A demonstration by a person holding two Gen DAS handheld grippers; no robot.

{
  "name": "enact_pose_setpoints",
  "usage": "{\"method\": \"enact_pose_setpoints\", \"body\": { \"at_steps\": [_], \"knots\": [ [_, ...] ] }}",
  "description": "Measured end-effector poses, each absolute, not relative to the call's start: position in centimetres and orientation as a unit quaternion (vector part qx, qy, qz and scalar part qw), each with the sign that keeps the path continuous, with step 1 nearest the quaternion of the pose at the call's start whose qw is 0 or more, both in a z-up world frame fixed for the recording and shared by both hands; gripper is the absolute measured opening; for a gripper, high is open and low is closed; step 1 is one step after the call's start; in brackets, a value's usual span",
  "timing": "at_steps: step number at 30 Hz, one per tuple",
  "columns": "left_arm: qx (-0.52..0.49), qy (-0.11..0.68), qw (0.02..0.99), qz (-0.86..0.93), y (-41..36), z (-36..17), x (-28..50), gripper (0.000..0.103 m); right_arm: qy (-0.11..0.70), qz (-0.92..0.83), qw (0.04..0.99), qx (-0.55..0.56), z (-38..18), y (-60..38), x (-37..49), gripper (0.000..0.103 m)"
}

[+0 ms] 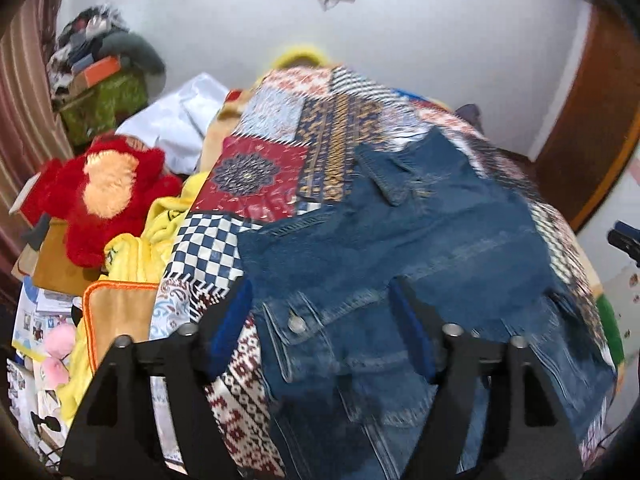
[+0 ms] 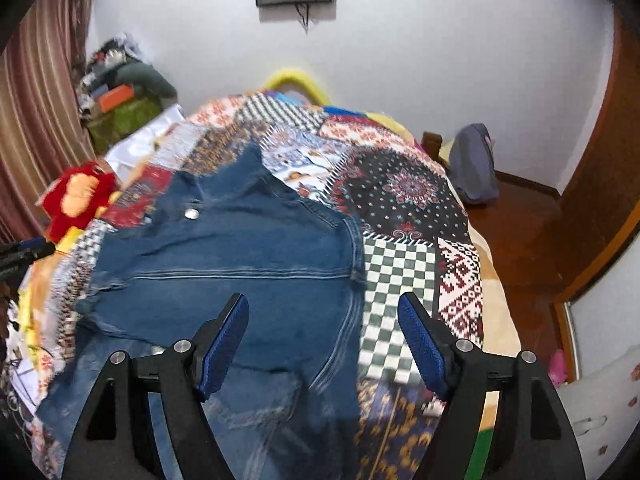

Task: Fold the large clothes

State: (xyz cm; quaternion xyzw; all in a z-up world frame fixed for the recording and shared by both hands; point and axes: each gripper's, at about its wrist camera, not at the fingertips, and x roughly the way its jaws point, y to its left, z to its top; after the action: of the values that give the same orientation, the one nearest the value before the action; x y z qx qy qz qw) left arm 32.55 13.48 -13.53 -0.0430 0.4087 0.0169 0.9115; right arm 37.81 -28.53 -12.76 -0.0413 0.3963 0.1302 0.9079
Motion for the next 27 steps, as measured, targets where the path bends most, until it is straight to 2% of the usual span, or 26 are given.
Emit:
{"method": "enact_pose_setpoints", "body": {
  "at_steps": [1,4,10,20,27],
  "knots": [
    [-0.039,0.409,0.912,0.014,13.2,-13.4,31.8,0.082,0.393,0.131,0.910,-0.037,-12.5,-28.7,36.8,0.081],
    [-0.029,0.411,0.911,0.017,12.3,-13.7,29.0,0.097,0.396,0.128,0.909,-0.021,-12.4,-29.5,34.2,0.082],
    [-0.063,0.448,0.892,0.021,12.7,-17.2,24.7,0.098,0.432,0.132,0.892,0.015,-14.1,-31.5,29.8,0.082],
    [-0.186,0.516,0.835,0.052,15.2,-24.0,18.8,0.098,0.504,0.106,0.855,0.070,-20.5,-34.9,24.4,0.082],
    [-0.247,0.524,0.814,0.040,14.6,-25.4,15.6,0.098,0.521,0.101,0.841,0.108,-23.0,-36.1,21.9,0.082]
  ]
}}
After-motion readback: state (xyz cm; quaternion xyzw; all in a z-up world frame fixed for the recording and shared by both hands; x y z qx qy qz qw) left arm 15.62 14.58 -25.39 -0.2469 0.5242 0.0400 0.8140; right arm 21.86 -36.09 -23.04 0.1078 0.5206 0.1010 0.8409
